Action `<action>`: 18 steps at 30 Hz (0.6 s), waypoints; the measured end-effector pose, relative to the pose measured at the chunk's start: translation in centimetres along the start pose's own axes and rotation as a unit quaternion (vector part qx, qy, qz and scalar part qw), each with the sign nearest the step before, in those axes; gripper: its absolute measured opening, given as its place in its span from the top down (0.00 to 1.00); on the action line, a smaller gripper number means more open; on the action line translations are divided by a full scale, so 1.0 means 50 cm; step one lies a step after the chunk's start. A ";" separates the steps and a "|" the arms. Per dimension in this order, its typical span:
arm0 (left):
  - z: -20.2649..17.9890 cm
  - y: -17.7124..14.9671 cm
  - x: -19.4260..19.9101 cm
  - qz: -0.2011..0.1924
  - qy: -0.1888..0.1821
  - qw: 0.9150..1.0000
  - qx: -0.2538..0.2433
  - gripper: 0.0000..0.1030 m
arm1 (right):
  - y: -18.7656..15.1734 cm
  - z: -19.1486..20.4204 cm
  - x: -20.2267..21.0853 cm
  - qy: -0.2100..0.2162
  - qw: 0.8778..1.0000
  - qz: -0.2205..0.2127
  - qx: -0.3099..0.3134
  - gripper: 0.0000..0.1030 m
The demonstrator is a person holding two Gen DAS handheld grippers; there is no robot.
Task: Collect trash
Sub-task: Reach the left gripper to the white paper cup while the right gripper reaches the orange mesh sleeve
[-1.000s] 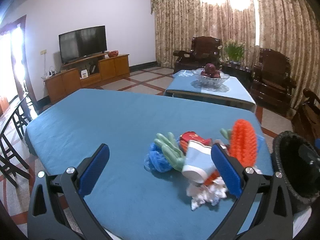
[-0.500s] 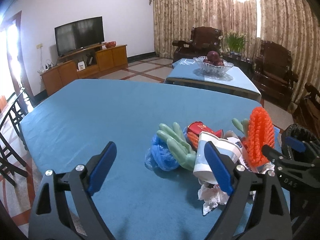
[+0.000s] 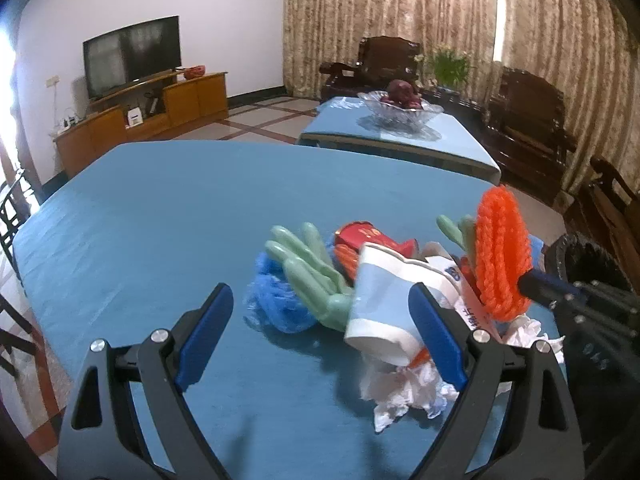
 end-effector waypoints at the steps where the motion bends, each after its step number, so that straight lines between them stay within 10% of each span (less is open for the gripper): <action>1: -0.010 -0.003 -0.009 0.004 -0.005 1.000 -0.004 0.16 | 0.001 -0.002 0.005 0.000 1.000 -0.002 0.000 0.94; 6: -0.049 -0.019 -0.046 0.025 -0.024 0.999 -0.022 0.16 | 0.003 -0.017 0.009 0.000 1.000 -0.001 -0.005 0.94; 18: -0.071 -0.023 -0.075 0.033 -0.068 0.997 0.015 0.92 | 0.025 -0.012 0.023 0.006 1.000 -0.010 -0.001 0.95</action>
Point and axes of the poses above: each gripper's, at about its wrist camera, not at the fingertips, and x roughly against the way its jaws point, z to its left, y to its top, the point moved 9 cm from there along -x, roughly the way its jaws point, and after that the axes turned 1 degree about -y, right-handed, at the moved point
